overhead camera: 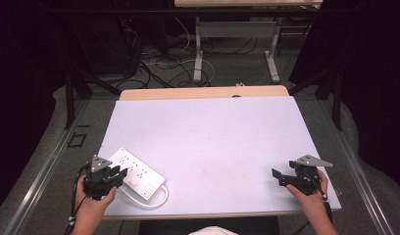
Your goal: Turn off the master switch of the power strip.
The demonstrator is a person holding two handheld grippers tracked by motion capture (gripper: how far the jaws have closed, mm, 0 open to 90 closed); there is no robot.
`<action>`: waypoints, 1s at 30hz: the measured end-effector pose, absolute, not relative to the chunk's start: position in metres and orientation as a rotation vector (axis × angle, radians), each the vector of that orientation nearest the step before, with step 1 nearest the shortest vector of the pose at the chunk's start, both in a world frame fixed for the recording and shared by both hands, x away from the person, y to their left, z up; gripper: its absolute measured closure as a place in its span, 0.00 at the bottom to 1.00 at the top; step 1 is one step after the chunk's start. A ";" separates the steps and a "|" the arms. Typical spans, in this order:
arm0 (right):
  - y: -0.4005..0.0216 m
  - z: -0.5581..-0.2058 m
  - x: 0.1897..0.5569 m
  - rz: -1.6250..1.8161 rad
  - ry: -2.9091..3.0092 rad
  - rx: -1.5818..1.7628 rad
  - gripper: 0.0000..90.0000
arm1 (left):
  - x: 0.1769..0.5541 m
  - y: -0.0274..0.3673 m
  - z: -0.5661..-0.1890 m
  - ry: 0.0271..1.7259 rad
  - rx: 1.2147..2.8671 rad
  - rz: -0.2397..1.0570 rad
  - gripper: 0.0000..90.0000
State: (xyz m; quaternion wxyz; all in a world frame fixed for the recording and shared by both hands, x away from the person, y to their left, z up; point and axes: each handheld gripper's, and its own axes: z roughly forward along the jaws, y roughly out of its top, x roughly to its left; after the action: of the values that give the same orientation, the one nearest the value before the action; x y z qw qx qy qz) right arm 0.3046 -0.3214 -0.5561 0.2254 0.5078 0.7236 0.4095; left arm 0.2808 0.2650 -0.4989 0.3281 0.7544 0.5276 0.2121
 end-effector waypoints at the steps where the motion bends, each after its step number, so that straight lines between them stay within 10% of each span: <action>1: -0.321 -0.556 0.305 1.130 1.995 1.400 0.22 | 0.281 0.265 -0.498 1.380 1.986 0.548 0.80; 11: -0.322 -0.556 0.304 1.133 2.006 1.400 0.22 | 0.278 0.257 -0.495 1.343 2.037 0.512 1.00; 30: -0.322 -0.556 0.304 1.134 2.004 1.405 0.22 | 0.267 0.238 -0.495 1.289 2.099 0.437 1.00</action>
State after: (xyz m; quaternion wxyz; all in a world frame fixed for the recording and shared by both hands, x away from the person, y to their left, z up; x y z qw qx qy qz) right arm 0.3044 -0.3220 -0.5562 0.2203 0.5080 0.7248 0.4099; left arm 0.2666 0.2383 -0.4955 0.3146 0.7965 0.4890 0.1658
